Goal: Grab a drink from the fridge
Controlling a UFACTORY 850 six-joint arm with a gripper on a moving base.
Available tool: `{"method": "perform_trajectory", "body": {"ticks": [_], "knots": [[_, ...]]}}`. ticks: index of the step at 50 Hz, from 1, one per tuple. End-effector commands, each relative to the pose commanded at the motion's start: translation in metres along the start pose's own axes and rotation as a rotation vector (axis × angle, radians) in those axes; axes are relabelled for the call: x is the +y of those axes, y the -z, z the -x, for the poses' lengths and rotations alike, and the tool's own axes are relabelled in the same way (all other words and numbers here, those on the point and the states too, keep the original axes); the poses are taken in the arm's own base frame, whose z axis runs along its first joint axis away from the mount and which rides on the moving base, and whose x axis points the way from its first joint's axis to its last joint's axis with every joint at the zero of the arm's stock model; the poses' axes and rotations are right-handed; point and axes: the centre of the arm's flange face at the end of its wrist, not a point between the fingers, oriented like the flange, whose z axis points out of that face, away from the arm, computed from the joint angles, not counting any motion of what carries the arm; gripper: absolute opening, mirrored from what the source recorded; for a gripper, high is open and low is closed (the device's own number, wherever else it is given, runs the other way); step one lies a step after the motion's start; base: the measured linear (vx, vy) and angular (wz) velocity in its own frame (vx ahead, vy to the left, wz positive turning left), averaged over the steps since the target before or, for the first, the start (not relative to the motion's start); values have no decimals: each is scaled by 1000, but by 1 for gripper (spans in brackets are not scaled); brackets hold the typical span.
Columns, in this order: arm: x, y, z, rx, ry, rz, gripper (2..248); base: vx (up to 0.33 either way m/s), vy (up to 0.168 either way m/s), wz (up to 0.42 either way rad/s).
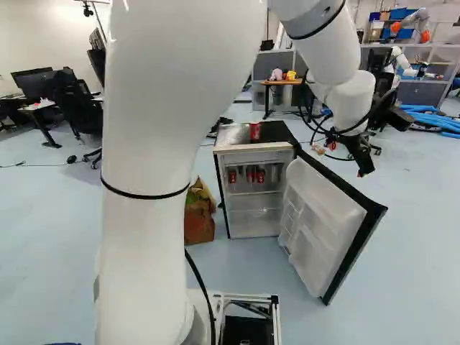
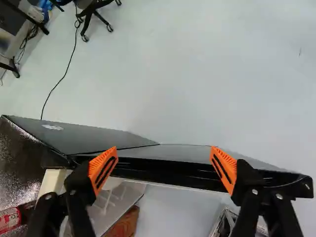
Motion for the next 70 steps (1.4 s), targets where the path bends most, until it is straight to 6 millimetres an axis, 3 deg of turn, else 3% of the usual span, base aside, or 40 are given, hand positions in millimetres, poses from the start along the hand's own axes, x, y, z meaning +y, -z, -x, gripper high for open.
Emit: {"method": "perform_trajectory", "body": {"ticks": [39, 70], "knots": [[7, -42, -55, -30, 43, 20, 247, 0, 0, 0], [6, -65, -69, -174, 123, 54, 247, 0, 0, 0]]}}
